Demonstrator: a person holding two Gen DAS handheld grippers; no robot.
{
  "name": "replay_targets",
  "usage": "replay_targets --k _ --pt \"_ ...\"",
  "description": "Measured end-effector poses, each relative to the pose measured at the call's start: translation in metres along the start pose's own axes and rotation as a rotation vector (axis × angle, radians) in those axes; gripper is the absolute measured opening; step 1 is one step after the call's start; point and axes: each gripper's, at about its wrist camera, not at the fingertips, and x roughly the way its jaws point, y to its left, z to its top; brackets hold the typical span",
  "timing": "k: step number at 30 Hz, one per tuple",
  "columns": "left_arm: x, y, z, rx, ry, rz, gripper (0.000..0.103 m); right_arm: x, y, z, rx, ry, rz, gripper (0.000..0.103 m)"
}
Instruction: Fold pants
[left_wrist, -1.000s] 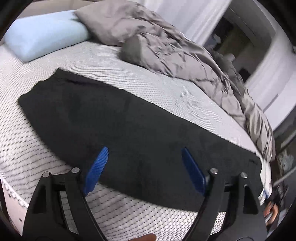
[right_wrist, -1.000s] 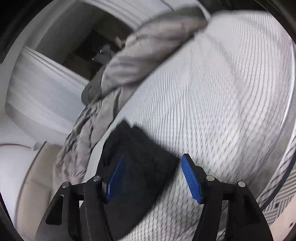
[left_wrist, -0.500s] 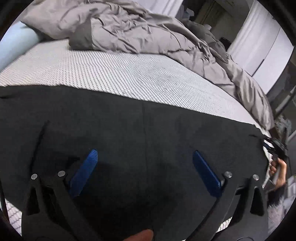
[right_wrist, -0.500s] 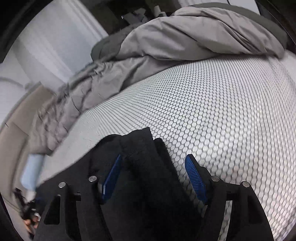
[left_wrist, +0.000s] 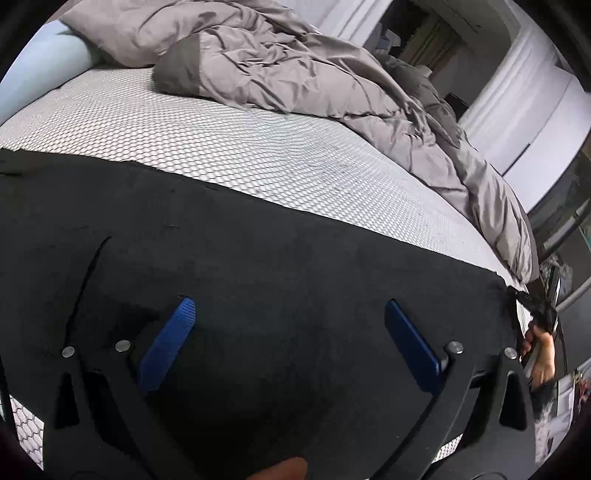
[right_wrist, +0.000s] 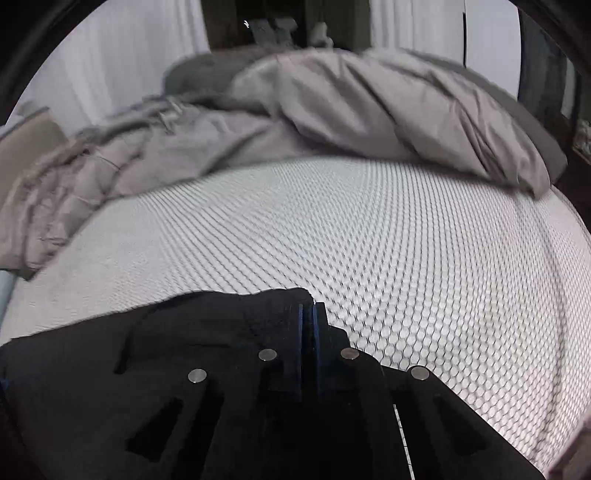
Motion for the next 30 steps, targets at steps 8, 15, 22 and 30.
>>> replay_targets --k 8,15,22,30 --pt "0.0 0.006 -0.003 0.028 -0.013 0.087 0.102 -0.04 0.002 0.003 0.061 -0.108 0.057 0.048" --pt "0.007 -0.032 -0.017 0.188 0.004 0.11 0.102 -0.001 0.003 -0.017 0.021 0.041 -0.252 0.048" --pt "-0.004 -0.074 -0.038 0.29 -0.013 0.046 0.102 -0.066 0.044 -0.04 -0.047 -0.081 -0.081 0.083" --pt "0.026 -0.165 -0.093 0.493 0.074 -0.039 0.102 -0.074 0.163 -0.117 -0.321 0.034 0.389 0.099"
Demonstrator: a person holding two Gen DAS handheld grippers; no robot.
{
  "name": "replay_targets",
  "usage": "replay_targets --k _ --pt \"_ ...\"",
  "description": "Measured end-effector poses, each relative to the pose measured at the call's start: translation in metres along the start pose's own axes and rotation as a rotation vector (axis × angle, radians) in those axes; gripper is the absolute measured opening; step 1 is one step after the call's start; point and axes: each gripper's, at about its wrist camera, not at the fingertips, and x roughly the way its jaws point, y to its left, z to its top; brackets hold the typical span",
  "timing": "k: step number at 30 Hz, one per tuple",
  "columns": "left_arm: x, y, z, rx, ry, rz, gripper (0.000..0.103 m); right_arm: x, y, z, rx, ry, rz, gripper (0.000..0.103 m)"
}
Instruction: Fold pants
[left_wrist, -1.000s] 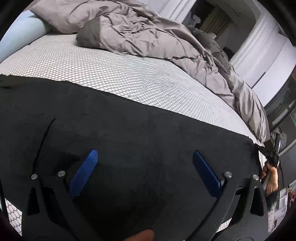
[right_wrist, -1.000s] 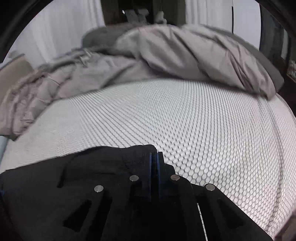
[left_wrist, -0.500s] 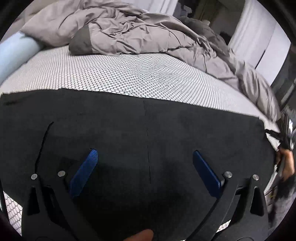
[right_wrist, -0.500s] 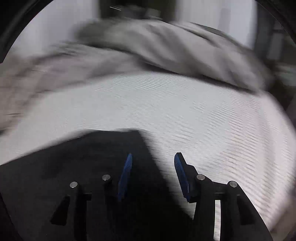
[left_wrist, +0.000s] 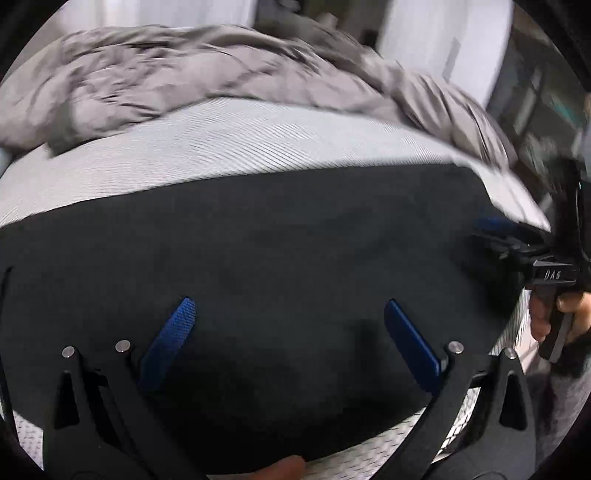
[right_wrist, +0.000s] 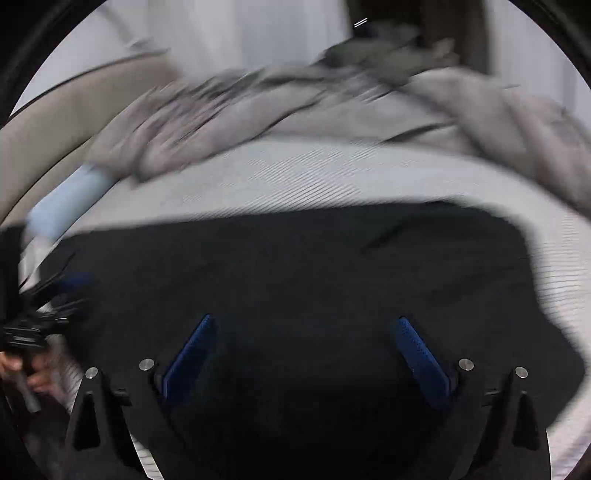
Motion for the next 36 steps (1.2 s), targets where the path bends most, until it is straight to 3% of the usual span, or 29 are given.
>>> replay_targets --k 2,4,5,6,12,14,17,18,21,23,26,29,31,34,36 --pt "0.01 -0.024 -0.004 0.089 0.024 0.01 0.102 0.021 0.027 -0.006 -0.093 0.054 0.048 0.099" --pt "0.02 -0.039 -0.01 0.146 0.049 0.058 0.102 0.034 0.037 -0.014 -0.199 0.114 -0.001 0.099" --pt "0.023 -0.041 -0.012 0.15 0.064 0.06 0.102 0.039 0.036 -0.02 -0.254 0.169 -0.005 0.099" --pt "0.027 -0.04 -0.014 0.138 0.075 0.048 0.102 0.036 0.034 -0.023 -0.265 0.166 -0.008 0.099" --pt "0.023 -0.028 -0.023 0.108 0.079 0.02 0.102 -0.006 -0.068 -0.029 -0.107 0.151 -0.266 0.098" --pt "0.024 -0.027 -0.021 0.114 0.086 0.03 0.102 -0.013 -0.093 -0.03 -0.005 0.13 -0.215 0.097" --pt "0.022 -0.021 -0.011 0.08 0.086 0.038 0.102 -0.012 -0.078 -0.024 -0.062 0.111 -0.326 0.099" --pt "0.02 -0.022 -0.006 0.065 0.068 0.01 0.102 -0.012 -0.071 -0.02 -0.065 0.099 -0.333 0.099" --pt "0.026 -0.034 0.007 0.061 0.07 -0.042 0.102 -0.008 -0.046 -0.009 -0.027 0.05 -0.191 0.099" --pt "0.042 -0.041 0.015 0.07 0.111 -0.035 0.102 0.005 -0.025 -0.002 -0.024 0.043 -0.114 0.099" --pt "0.064 -0.042 0.017 0.055 0.161 0.01 0.102 0.036 0.004 0.006 -0.088 0.103 -0.041 0.099" --pt "0.063 -0.03 0.02 0.042 0.182 0.023 0.102 0.059 0.007 0.009 -0.215 0.178 -0.141 0.1" --pt "0.059 -0.014 0.017 0.022 0.182 0.061 0.102 0.051 -0.013 0.01 -0.182 0.179 -0.184 0.1" --pt "0.051 0.019 0.011 -0.027 0.178 0.139 0.102 0.031 -0.071 0.004 -0.065 0.157 -0.406 0.1" --pt "0.046 0.041 0.01 -0.07 0.168 0.188 0.102 0.021 -0.092 0.002 0.016 0.135 -0.311 0.1"
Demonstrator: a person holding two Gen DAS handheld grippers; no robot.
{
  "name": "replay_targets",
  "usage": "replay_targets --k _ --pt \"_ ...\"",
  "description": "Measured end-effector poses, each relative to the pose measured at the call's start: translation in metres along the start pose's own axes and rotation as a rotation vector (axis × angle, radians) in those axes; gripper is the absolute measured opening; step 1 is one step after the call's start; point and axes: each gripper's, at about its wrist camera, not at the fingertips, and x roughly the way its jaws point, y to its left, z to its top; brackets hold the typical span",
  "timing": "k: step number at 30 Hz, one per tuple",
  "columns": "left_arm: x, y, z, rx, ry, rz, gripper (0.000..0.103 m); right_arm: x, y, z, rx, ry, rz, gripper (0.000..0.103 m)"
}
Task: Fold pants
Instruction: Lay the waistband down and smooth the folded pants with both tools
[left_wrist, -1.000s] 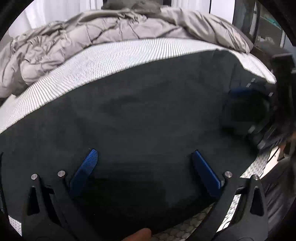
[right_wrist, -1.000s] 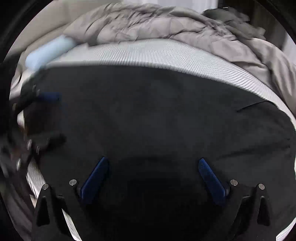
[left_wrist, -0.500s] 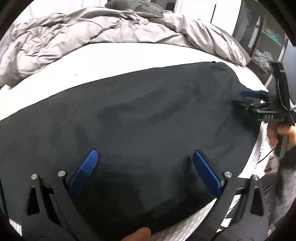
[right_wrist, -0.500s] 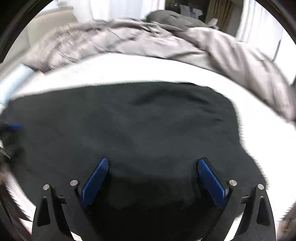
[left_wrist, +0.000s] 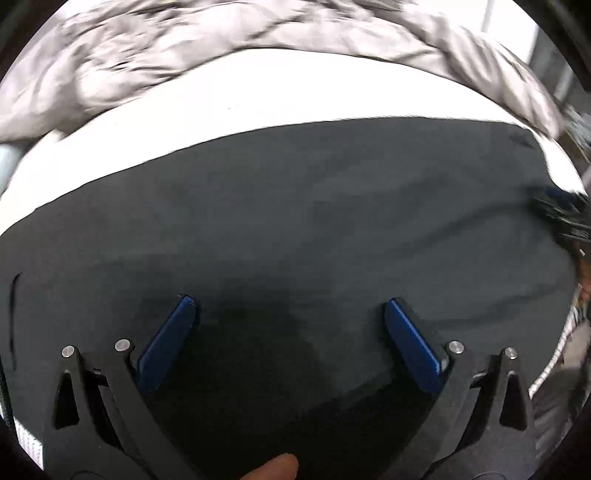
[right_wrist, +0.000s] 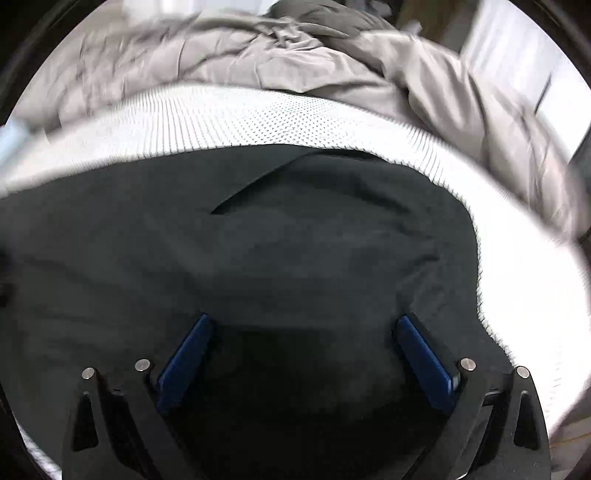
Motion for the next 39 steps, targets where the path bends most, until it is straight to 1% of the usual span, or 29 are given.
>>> replay_targets --k 1,3,4,7,8,9,10,11,12,13,14,15,17,18,20,21,23,25,26,27,28,29,32,33,35,36,37,39 --pt "0.0 0.008 0.0 -0.016 -0.003 -0.006 0.102 0.0 -0.002 0.001 0.0 -0.009 0.004 0.1" --pt "-0.007 0.013 0.0 -0.031 -0.025 -0.014 0.102 -0.006 0.006 -0.002 -0.029 -0.018 -0.034 0.1" --pt "-0.011 0.015 0.0 -0.037 -0.039 -0.017 0.102 -0.009 0.015 -0.006 -0.038 -0.02 -0.03 0.1" --pt "-0.019 0.003 0.013 -0.025 -0.084 -0.109 0.102 -0.02 0.049 -0.009 -0.039 -0.05 0.129 0.1" --pt "-0.017 -0.003 0.02 -0.002 -0.083 -0.119 0.102 -0.021 0.062 -0.004 -0.043 -0.056 0.183 0.1" --pt "-0.011 -0.012 0.028 0.04 -0.076 -0.114 0.102 -0.017 0.071 0.001 -0.049 -0.05 0.223 0.1" --pt "-0.001 -0.022 0.037 0.095 -0.058 -0.091 0.102 -0.015 0.083 0.003 -0.057 -0.04 0.257 0.1" --pt "0.013 -0.029 0.045 0.145 -0.024 -0.056 0.102 -0.007 0.097 0.008 -0.072 -0.016 0.27 0.1" --pt "0.028 -0.03 0.052 0.17 0.021 -0.028 0.102 0.002 0.106 0.014 -0.092 0.01 0.247 0.1" --pt "0.042 -0.028 0.057 0.163 0.065 -0.028 0.103 0.01 0.111 0.012 -0.124 0.031 0.197 0.1" --pt "0.047 -0.023 0.059 0.138 0.084 -0.053 0.103 0.017 0.115 0.013 -0.169 0.045 0.132 0.1" --pt "0.047 -0.016 0.061 0.119 0.086 -0.068 0.103 0.016 0.118 0.012 -0.192 0.047 0.097 0.1" --pt "0.044 -0.005 0.064 0.125 0.075 -0.019 0.103 0.017 0.099 0.013 -0.175 0.044 0.036 0.102" --pt "0.042 0.005 0.064 0.107 0.063 0.01 0.103 0.018 0.086 0.012 -0.154 0.043 -0.007 0.102" --pt "0.042 0.023 0.064 0.05 0.056 0.056 0.103 0.02 0.057 0.012 -0.077 0.039 -0.14 0.102" --pt "0.039 0.031 0.064 0.018 0.047 0.056 0.103 0.019 0.046 0.012 -0.037 0.04 -0.153 0.102" --pt "0.029 0.039 0.067 -0.038 0.019 0.043 0.102 0.011 0.041 0.013 0.009 0.028 -0.119 0.101" --pt "0.018 0.038 0.075 -0.068 -0.037 -0.023 0.102 -0.001 0.055 0.016 -0.016 -0.015 -0.075 0.101" --pt "0.018 0.034 0.08 -0.064 -0.05 -0.038 0.102 -0.007 0.071 0.019 -0.061 -0.046 -0.019 0.101" --pt "0.021 0.028 0.086 -0.047 -0.05 -0.044 0.102 -0.011 0.085 0.02 -0.093 -0.061 0.019 0.101" --pt "0.027 0.023 0.09 -0.034 -0.038 -0.042 0.102 -0.008 0.093 0.026 -0.115 -0.064 0.044 0.101" --pt "0.033 0.018 0.091 -0.027 -0.022 -0.044 0.102 -0.001 0.109 0.032 -0.138 -0.058 0.071 0.101" --pt "0.062 0.02 0.096 -0.038 0.049 -0.053 0.102 0.029 0.138 0.047 -0.178 -0.016 0.095 0.101" --pt "0.07 0.024 0.096 -0.04 0.057 -0.053 0.102 0.045 0.137 0.059 -0.188 0.0 0.097 0.101" --pt "0.073 0.03 0.094 -0.03 0.034 -0.057 0.102 0.053 0.136 0.06 -0.196 0.032 0.086 0.101" --pt "0.073 0.033 0.092 -0.026 0.03 -0.057 0.102 0.053 0.13 0.059 -0.19 0.036 0.098 0.101" --pt "0.072 0.036 0.09 -0.024 0.023 -0.052 0.102 0.055 0.121 0.063 -0.179 0.034 0.079 0.101" --pt "0.071 0.042 0.087 -0.015 0.016 -0.04 0.102 0.056 0.088 0.065 -0.138 0.025 -0.125 0.101"
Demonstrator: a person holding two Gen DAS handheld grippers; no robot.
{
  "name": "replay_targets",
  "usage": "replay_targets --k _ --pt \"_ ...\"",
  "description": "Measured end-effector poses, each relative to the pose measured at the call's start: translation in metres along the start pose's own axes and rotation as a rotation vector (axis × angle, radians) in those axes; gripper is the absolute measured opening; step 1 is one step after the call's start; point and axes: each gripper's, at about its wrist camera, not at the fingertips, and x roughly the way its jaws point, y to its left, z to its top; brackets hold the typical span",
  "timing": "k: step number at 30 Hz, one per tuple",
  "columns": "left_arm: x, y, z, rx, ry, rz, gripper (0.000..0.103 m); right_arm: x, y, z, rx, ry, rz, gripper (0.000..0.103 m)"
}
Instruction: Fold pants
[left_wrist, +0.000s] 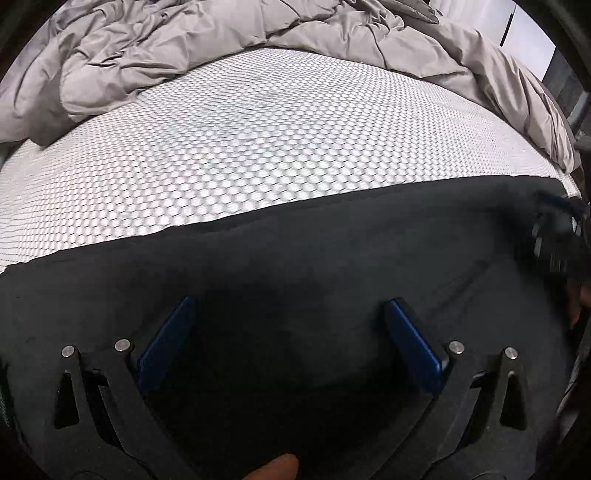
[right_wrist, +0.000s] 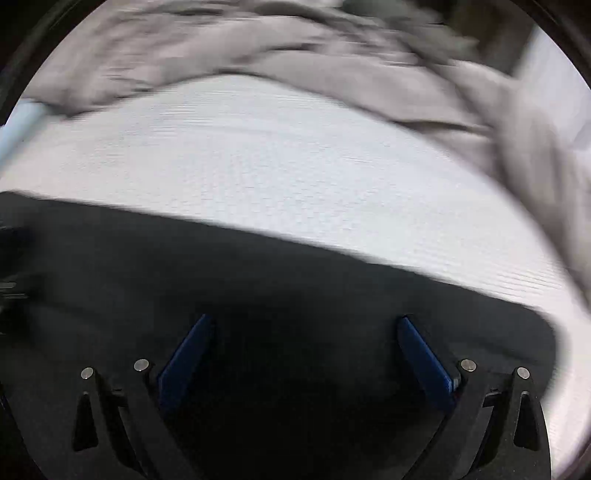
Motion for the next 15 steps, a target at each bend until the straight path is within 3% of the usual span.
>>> replay_targets --k 2,3,6,8,12,15 --pt "-0.002 0.005 -0.004 0.005 -0.006 -0.003 0.102 0.008 -0.049 -0.007 0.128 0.038 -0.167 0.102" --pt "-0.003 0.008 -0.004 0.002 -0.006 -0.004 0.102 0.01 -0.074 -0.014 0.203 0.049 -0.193 0.102" --pt "-0.017 0.007 -0.013 -0.002 -0.013 0.011 0.102 0.006 -0.104 -0.026 0.27 0.042 -0.184 0.101" --pt "-0.034 0.004 -0.017 -0.003 -0.05 0.028 0.102 -0.01 -0.107 -0.034 0.279 0.011 -0.119 0.101" --pt "-0.077 -0.016 -0.028 0.028 -0.141 -0.071 0.102 -0.051 -0.091 -0.054 0.242 -0.081 0.061 0.101" --pt "-0.075 -0.043 -0.039 0.068 -0.105 -0.108 0.102 -0.044 -0.062 -0.061 0.168 -0.045 0.178 0.101"
